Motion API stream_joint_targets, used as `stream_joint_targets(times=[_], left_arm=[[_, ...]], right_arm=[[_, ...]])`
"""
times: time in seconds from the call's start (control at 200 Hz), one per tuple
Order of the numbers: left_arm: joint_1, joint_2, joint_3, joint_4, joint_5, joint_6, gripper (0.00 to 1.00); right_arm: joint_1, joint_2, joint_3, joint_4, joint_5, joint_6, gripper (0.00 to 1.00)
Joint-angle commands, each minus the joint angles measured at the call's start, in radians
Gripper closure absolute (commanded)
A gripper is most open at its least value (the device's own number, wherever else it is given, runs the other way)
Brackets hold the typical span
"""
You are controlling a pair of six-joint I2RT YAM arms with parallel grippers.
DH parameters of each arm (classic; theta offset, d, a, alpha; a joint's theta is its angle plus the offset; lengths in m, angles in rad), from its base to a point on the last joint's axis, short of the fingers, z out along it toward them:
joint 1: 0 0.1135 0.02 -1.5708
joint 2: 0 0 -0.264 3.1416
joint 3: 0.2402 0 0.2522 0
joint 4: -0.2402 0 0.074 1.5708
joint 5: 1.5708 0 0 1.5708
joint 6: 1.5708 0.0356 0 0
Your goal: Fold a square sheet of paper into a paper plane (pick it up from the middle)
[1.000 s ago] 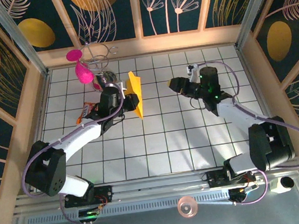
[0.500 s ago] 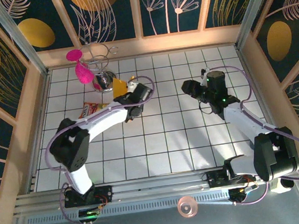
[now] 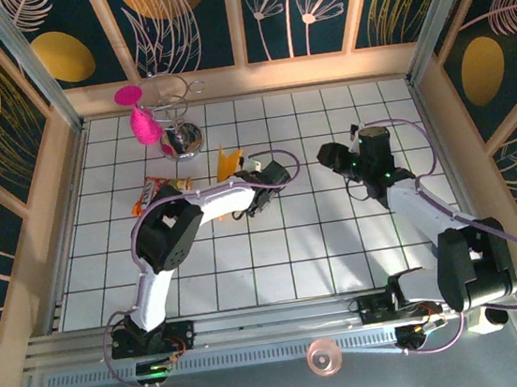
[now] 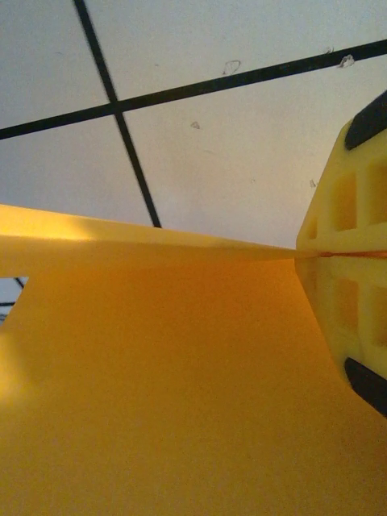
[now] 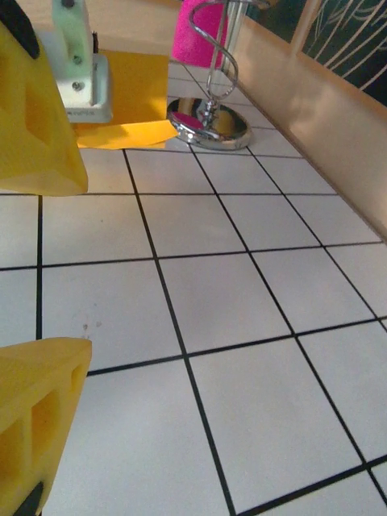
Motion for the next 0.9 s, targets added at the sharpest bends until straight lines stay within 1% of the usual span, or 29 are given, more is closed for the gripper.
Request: stream_joint_targets(times=[0.0,0.335,0.616,0.726,0.806,0.896], left_arm=[[-0.010,0.047,0.033,-0.060,-0.036,-0.027,0.91],[-0.012,0.124,0.069,-0.059,0.052,-0.053,0.82],[-0.013,0.100,0.085,-0.058,0.120,-0.080,0.75],[-0.012,0.056,0.084,-0.045,0.194,-0.108,0.70],[-0.012,0.003,0.063,-0.009,0.271,-0.128,0.66],[-0.013,-0.066,0.018,0.058,0.383,-0.155,0.63]], right_arm=[[-0.013,0.011,-0.017,-0.001,0.018,0.009,0.50],[-0.016,0.025,-0.026,0.013,-0.002,0.020,0.51],[-0.016,0.031,-0.032,0.023,-0.013,0.029,0.51],[-0.017,0.027,-0.034,0.027,-0.008,0.032,0.51],[-0.017,0.020,-0.040,0.030,0.000,0.033,0.49],[-0.017,0.010,-0.046,0.031,0.016,0.034,0.48]])
